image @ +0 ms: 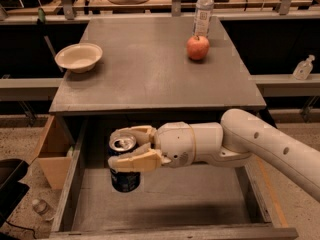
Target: Place pepsi can into top drawer
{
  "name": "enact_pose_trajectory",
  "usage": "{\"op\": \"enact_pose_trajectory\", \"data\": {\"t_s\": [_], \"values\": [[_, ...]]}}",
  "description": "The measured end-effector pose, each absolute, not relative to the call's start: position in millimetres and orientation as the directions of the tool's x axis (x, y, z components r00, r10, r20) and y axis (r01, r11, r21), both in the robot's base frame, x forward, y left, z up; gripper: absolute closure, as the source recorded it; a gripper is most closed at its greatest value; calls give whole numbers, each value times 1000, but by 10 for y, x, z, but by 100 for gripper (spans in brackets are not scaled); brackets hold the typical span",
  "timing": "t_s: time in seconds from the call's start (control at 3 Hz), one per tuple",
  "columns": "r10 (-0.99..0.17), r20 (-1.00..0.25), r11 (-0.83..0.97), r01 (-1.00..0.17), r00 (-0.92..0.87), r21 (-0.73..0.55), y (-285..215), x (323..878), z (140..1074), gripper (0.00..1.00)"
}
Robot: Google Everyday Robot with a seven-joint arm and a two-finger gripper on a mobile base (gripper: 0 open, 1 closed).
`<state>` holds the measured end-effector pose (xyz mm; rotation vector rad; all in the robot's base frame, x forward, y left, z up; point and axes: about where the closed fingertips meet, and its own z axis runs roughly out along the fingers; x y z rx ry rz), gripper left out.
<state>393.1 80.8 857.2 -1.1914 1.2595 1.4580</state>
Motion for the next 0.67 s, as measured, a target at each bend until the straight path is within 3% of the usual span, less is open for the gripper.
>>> {"op": "enact_pose_trajectory", "data": {"t_s": [0.67], "values": [[3, -984, -131, -976, -176, 174, 1004, 3948, 8387, 100]]}}
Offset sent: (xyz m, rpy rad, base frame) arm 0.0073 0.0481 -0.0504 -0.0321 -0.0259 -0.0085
